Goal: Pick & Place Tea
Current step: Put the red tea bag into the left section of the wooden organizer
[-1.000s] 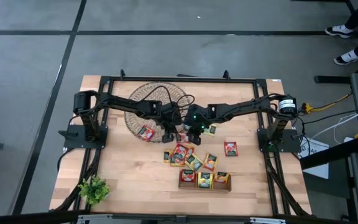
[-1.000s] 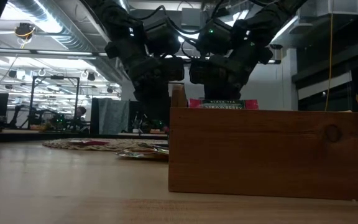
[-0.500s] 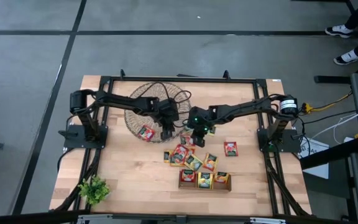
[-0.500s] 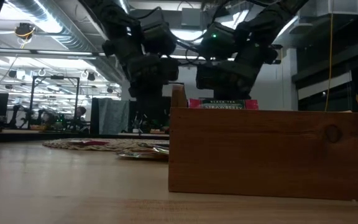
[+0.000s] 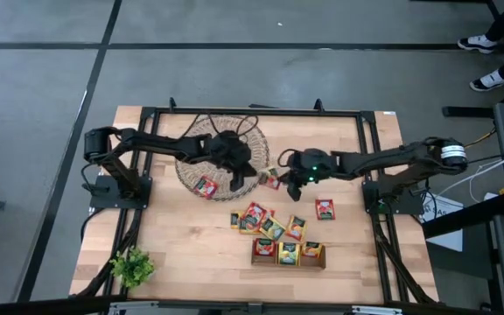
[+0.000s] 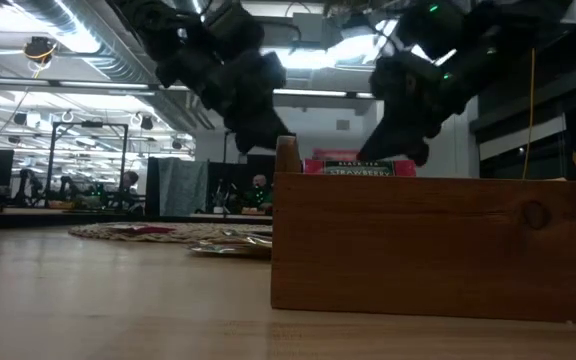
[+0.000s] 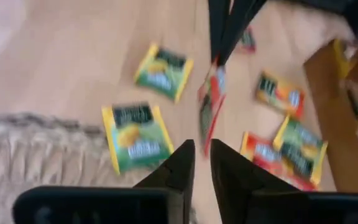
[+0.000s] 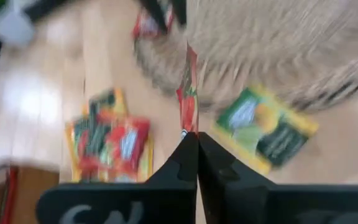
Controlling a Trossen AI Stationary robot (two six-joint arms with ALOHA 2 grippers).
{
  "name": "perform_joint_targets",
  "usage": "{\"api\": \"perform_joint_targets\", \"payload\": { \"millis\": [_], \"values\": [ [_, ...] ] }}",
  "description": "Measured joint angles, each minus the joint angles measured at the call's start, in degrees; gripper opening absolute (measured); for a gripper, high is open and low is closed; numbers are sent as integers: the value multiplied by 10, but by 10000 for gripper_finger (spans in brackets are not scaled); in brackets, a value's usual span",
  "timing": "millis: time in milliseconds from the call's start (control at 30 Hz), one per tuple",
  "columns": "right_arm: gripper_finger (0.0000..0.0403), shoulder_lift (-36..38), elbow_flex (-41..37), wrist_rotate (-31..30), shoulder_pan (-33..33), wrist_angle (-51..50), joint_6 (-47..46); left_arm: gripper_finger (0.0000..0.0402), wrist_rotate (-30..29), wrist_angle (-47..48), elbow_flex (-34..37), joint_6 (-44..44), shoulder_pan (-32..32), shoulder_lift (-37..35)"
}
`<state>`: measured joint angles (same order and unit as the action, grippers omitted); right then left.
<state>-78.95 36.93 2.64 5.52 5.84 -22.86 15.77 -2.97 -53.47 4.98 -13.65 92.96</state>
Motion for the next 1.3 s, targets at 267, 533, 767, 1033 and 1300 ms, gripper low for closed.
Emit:
{"api": "perform_joint_targets", "payload": {
  "millis": [267, 533, 767, 1033, 1300],
  "values": [
    [2, 59, -29, -106, -13, 63, 3, 78, -12, -128, 0, 30, -15, -25],
    [2, 62, -29, -138, -13, 80, 38, 142, -39, -103, 0, 33, -51, -27],
    [2, 65, -29, -193, -13, 92, 68, 192, 10, -62, 0, 33, -82, -27],
    [2, 65, -29, -190, -13, 143, 97, 207, 64, -63, 0, 11, -90, -27],
    [2, 65, -29, -180, -13, 164, 99, 207, 64, -81, 0, -3, -89, -27]
  ]
}}
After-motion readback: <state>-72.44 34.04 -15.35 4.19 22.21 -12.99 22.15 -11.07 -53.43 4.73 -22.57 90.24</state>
